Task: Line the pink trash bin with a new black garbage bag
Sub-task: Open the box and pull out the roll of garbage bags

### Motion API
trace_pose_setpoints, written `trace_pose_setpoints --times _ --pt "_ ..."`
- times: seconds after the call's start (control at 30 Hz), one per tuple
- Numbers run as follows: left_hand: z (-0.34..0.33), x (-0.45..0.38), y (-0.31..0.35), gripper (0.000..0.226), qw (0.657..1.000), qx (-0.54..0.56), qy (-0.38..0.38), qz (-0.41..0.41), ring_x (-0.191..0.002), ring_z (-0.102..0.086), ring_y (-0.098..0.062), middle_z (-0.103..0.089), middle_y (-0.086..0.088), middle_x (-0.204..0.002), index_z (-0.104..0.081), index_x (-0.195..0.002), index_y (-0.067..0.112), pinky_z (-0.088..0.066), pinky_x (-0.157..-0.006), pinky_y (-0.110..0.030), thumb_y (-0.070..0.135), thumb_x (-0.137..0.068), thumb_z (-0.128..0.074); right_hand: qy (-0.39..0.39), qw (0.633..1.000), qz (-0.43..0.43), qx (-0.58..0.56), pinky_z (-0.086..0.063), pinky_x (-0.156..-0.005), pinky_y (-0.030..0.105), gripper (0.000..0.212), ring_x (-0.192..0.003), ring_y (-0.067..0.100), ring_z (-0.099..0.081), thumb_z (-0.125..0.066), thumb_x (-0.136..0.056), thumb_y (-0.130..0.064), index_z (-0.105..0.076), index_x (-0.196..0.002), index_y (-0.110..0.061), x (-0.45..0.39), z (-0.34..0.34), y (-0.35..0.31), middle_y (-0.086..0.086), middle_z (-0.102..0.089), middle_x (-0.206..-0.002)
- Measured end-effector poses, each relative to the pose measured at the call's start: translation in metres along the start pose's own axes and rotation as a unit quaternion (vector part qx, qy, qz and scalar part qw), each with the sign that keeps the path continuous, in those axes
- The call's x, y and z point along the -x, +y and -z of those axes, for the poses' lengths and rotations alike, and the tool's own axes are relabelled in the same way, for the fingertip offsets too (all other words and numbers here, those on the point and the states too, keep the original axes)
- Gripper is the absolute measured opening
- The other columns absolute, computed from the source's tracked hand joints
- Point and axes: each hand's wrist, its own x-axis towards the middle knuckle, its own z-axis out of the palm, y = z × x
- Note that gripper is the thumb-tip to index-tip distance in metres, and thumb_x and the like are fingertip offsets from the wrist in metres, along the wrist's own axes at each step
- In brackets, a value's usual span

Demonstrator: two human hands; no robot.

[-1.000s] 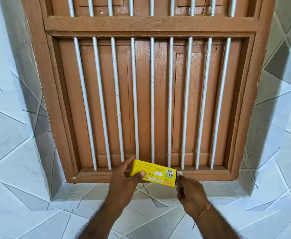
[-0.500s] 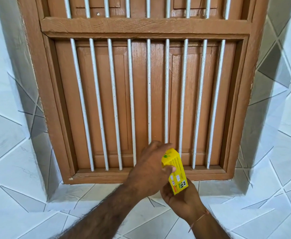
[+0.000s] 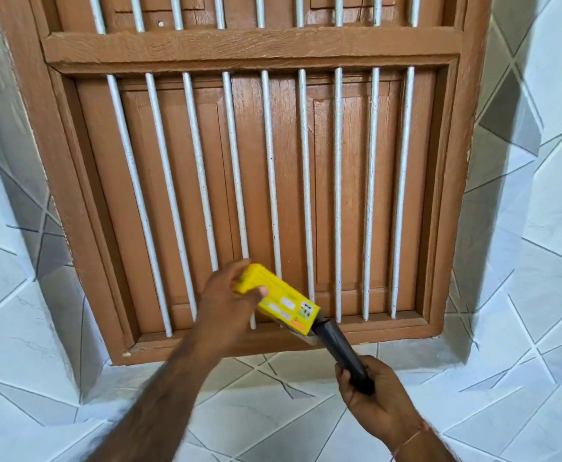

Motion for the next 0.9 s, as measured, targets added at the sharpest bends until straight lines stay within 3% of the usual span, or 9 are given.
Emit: trace_pose_setpoints --times 0.1,0.33,0.4,0.47,0.6,0.63,0.7,0.8,0.9 --pt "0.011 -0.004 -0.051 0.029 0.970 0.162 0.027 0.180 -0.076 -0.063 -0.020 -0.070 -0.011 -0.101 -0.066 -0.112 0.013 -0.051 -0.063 -0.029 0.008 -0.084 -0.069 0.027 0.999 0.038 0.008 -0.058 -0.047 0.027 0.019 -0.080 0.029 -0.058 -0.054 -0.089 -0.004 -0.055 -0.107 0.000 0.001 0.015 -0.016 0.022 -0.051 -0.106" --pt "-0.011 0.018 -0.120 0.005 0.899 0.220 0.046 0.375 -0.070 -0.061 -0.022 -0.065 -0.010 -0.082 -0.065 -0.092 0.008 -0.050 -0.059 -0.027 0.006 -0.087 -0.065 0.035 0.996 0.075 0.028 -0.058 -0.047 0.028 0.018 -0.087 0.033 -0.061 -0.057 -0.091 -0.006 -0.055 -0.108 -0.002 0.006 0.026 -0.035 0.024 -0.053 -0.111" --pt "-0.018 0.019 -0.126 0.002 0.905 0.216 0.046 0.364 -0.069 -0.063 -0.023 -0.067 -0.011 -0.082 -0.065 -0.089 0.006 -0.053 -0.050 -0.027 0.005 -0.087 -0.065 0.032 0.996 0.075 0.043 -0.057 -0.046 0.028 0.013 -0.087 0.033 -0.061 -0.059 -0.089 -0.005 -0.057 -0.102 -0.002 0.008 0.026 -0.034 0.025 -0.054 -0.111" --pt "-0.026 0.016 -0.136 0.005 0.921 0.185 0.055 0.339 -0.071 -0.064 -0.025 -0.070 -0.014 -0.086 -0.068 -0.090 0.006 -0.053 -0.058 -0.029 0.009 -0.086 -0.068 0.029 0.995 0.073 0.063 -0.057 -0.045 0.028 0.019 -0.085 0.034 -0.061 -0.064 -0.084 -0.004 -0.058 -0.101 -0.001 0.009 0.025 -0.032 0.025 -0.054 -0.111" --pt "-0.035 0.014 -0.147 0.018 0.942 0.103 0.080 0.311 -0.081 -0.062 -0.028 -0.072 -0.016 -0.097 -0.071 -0.097 0.004 -0.043 -0.074 -0.031 0.017 -0.083 -0.071 0.009 0.993 0.078 0.091 -0.058 -0.047 0.030 0.073 -0.086 0.035 -0.062 -0.094 -0.031 -0.007 -0.061 -0.097 -0.001 0.012 0.025 -0.026 0.025 -0.060 -0.102" --pt "-0.034 0.014 -0.149 0.022 0.943 0.083 0.077 0.313 -0.085 -0.063 -0.030 -0.072 -0.015 -0.098 -0.071 -0.099 0.004 -0.045 -0.075 -0.032 0.019 -0.083 -0.071 0.008 0.992 0.080 0.098 -0.058 -0.048 0.030 0.073 -0.086 0.035 -0.062 -0.094 -0.032 -0.007 -0.061 -0.096 -0.002 0.013 0.025 -0.025 0.025 -0.061 -0.101" --pt "-0.032 0.013 -0.153 0.024 0.947 0.023 0.071 0.313 -0.088 -0.063 -0.032 -0.073 -0.013 -0.098 -0.071 -0.096 0.009 -0.050 -0.082 -0.038 0.028 -0.082 -0.069 0.010 0.990 0.091 0.110 -0.058 -0.049 0.029 0.039 -0.085 0.034 -0.061 -0.081 -0.062 -0.005 -0.061 -0.095 -0.002 0.014 0.024 -0.022 0.023 -0.059 -0.104" --pt "-0.030 0.016 -0.147 0.025 0.951 -0.176 0.086 0.241 -0.095 -0.062 -0.031 -0.071 -0.006 -0.101 -0.069 -0.096 0.018 -0.050 -0.087 -0.040 0.038 -0.083 -0.062 -0.013 0.983 0.104 0.150 -0.058 -0.052 0.027 0.005 -0.080 0.031 -0.060 -0.064 -0.085 -0.003 -0.063 -0.090 -0.004 0.014 0.020 -0.020 0.019 -0.060 -0.097" --pt "-0.031 0.036 -0.103 0.024 0.986 -0.039 0.072 0.148 -0.105 -0.060 -0.022 -0.068 0.000 -0.109 -0.067 -0.105 0.024 -0.048 -0.090 -0.037 0.034 -0.083 -0.068 -0.034 0.949 0.143 0.278 -0.056 -0.057 0.030 0.007 -0.075 0.026 -0.060 -0.063 -0.087 -0.003 -0.064 -0.093 -0.007 0.019 0.013 -0.016 0.015 -0.062 -0.086"
